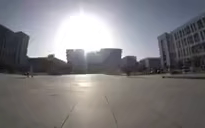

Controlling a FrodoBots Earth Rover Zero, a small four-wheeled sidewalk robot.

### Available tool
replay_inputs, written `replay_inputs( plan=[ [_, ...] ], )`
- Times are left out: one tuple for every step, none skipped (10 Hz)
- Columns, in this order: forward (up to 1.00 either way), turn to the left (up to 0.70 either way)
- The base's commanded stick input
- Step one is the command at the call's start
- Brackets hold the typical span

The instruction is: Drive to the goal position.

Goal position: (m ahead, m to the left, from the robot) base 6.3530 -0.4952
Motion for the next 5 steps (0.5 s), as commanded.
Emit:
replay_inputs(
  plan=[
    [1.0,0.04],
    [1.0,0.04],
    [1.0,0.04],
    [1.0,0.04],
    [1.0,0.04]
  ],
)
